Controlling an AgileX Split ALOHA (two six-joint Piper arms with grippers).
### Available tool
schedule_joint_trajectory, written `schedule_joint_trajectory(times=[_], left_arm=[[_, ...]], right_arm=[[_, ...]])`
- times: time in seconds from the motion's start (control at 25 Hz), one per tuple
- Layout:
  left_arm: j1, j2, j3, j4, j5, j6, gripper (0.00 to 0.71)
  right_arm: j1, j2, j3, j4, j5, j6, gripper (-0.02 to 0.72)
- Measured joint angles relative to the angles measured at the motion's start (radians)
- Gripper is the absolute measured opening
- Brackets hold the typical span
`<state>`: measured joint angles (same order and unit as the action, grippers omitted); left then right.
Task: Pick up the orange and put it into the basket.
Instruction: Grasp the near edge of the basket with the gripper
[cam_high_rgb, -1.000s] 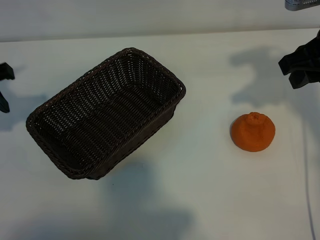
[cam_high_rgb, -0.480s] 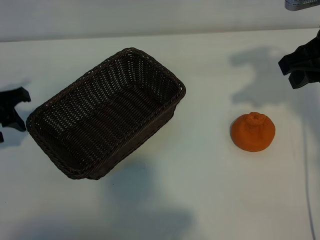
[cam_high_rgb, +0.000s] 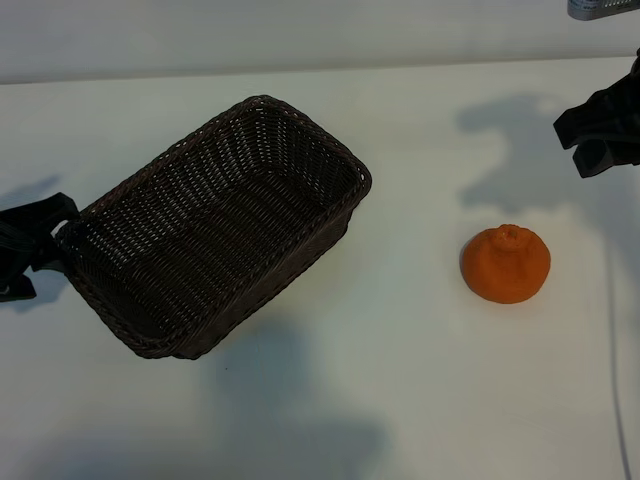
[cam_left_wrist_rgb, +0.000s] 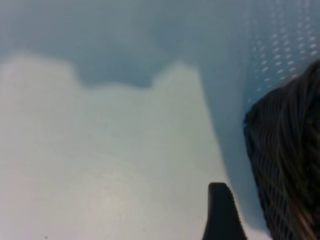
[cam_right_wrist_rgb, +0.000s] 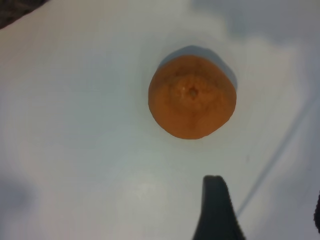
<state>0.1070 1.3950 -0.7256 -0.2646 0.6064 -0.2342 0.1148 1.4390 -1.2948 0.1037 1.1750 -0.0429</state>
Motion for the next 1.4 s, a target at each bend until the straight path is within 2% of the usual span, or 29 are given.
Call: schedule_joint_trajectory(times=[0.36,0.64,0.92,1.32,1.4], left_arm=[[0.000,0.000,0.001,-0.118,-0.024,0.046,0.491],[0.000,0.012,0.001,-0.128,-0.030,0.050,0.491],[-0.001,0.120,0.001,-0.163,-0.052,0.063,0.491],[-0.001,0.264,0.001,-0.347,-0.116,0.226,0.491],[-0.001,0.267,0.001,-0.362,-0.115,0.252,0.473]], right_arm=[[0.000,0.000,0.000,0.000,0.000,0.000,0.457],[0.000,0.000,0.000,0.000,0.000,0.000,0.457],[0.000,0.000,0.000,0.000,0.000,0.000,0.457],[0.000,0.000,0.000,0.000,-0.001,0.000,0.457],[0.000,0.000,0.000,0.000,-0.002,0.000,0.457]])
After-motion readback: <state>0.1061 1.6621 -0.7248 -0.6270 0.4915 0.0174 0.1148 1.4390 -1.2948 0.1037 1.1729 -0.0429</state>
